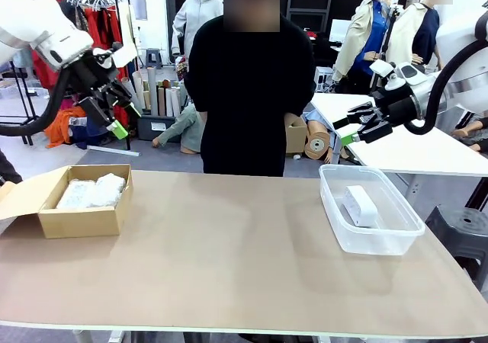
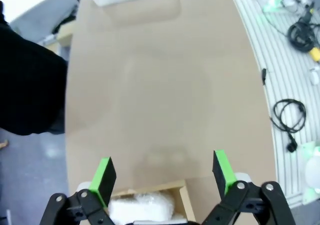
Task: Separate and place wrapped and unwrapped clocks.
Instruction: If the picked Digital clock is wrapped, place it in the Package Box ; if not, place it in the Organizing box.
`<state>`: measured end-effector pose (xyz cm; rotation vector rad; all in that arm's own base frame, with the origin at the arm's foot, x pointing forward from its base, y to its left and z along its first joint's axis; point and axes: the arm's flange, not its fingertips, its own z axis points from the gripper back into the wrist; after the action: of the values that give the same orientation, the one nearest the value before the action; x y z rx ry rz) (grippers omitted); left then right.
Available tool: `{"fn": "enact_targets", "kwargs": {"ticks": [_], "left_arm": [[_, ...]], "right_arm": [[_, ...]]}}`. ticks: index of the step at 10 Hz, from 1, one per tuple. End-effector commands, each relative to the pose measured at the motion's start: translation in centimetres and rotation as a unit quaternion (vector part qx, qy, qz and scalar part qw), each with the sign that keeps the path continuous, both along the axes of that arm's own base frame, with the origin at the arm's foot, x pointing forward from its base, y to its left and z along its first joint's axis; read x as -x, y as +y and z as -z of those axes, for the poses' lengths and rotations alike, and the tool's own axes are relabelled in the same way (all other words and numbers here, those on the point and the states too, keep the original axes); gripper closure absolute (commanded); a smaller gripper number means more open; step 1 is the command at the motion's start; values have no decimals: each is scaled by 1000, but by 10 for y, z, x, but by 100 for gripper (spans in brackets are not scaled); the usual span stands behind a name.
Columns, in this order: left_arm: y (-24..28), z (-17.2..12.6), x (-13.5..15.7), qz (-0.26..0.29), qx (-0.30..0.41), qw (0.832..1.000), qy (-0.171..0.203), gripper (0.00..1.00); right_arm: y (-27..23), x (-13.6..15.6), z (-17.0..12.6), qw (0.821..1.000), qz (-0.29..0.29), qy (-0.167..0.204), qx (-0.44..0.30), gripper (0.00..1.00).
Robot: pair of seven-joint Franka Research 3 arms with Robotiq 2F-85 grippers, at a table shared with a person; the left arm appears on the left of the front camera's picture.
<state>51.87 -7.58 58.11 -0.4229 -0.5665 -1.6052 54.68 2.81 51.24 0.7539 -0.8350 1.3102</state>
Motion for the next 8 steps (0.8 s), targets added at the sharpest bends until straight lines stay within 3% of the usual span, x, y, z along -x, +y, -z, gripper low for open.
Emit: {"fn": "enact_targets", "kwargs": {"ticks": [1, 4, 5, 6, 8], "left_arm": [[-2, 1, -1, 5, -22, 1000, -4, 0], [-1, 2, -1, 2, -4, 1000, 1, 0], [6, 5, 0, 35, 89, 995, 15, 0], [11, 2, -1, 31, 126, 991, -14, 0], [14, 10, -8, 29, 170, 985, -10, 0]], "right_arm": [[0, 0, -1, 1000, 0, -1, 1, 0], [0, 0, -1, 1000, 0, -1, 1, 0], [0, 0, -1, 1000, 0, -1, 1, 0], [0, 0, -1, 1000, 0, -1, 1, 0], [0, 0, -1, 1000, 0, -1, 1, 0]]}}
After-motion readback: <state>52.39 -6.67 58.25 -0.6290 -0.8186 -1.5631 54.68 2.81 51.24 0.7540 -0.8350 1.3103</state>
